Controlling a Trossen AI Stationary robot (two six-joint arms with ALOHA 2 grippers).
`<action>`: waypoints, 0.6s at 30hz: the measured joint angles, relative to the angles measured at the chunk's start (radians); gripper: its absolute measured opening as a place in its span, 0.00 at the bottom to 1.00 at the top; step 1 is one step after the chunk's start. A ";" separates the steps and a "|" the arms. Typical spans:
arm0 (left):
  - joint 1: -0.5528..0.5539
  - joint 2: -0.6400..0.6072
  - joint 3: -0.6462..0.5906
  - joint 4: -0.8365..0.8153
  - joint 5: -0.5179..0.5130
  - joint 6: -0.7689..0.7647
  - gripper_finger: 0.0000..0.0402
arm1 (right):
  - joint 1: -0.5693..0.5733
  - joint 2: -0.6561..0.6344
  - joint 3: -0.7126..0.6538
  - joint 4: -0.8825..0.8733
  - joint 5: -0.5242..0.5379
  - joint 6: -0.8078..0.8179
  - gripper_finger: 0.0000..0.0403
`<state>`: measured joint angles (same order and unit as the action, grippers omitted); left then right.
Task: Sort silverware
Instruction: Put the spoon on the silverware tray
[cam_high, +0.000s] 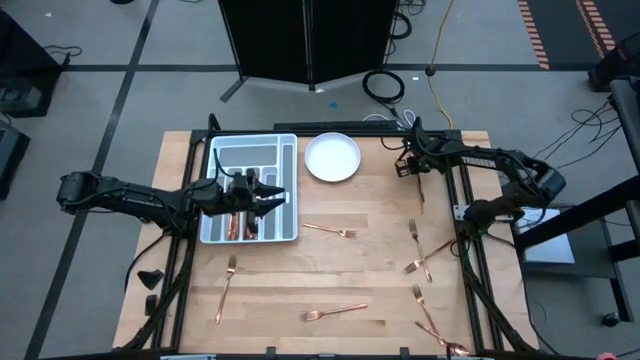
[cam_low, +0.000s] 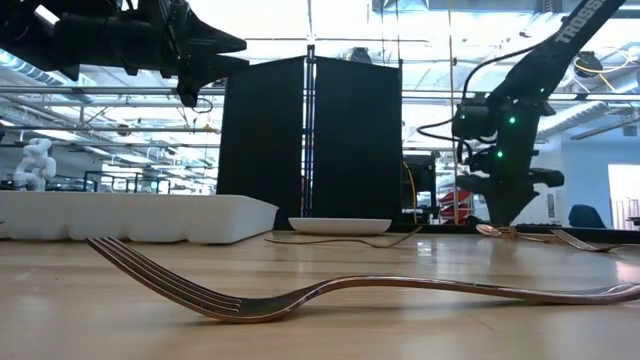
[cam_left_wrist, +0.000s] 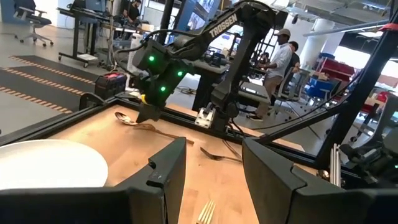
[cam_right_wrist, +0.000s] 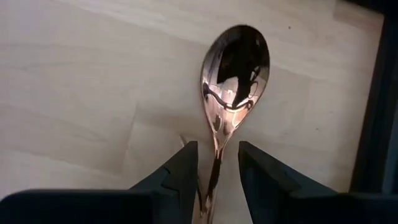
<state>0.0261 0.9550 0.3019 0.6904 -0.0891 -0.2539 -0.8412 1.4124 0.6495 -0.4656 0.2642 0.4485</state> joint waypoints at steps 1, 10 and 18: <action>0.000 0.000 0.000 0.000 0.000 0.000 0.37 | -0.002 0.009 0.000 0.005 0.000 0.006 0.26; -0.001 0.000 0.000 -0.003 0.013 0.003 0.37 | -0.003 0.034 0.002 0.011 0.002 0.033 0.26; -0.001 0.000 0.000 -0.027 0.015 0.007 0.37 | 0.041 0.004 0.000 0.029 -0.140 0.035 0.26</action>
<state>0.0250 0.9550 0.3019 0.6630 -0.0742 -0.2470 -0.8003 1.4167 0.6495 -0.4369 0.1241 0.4834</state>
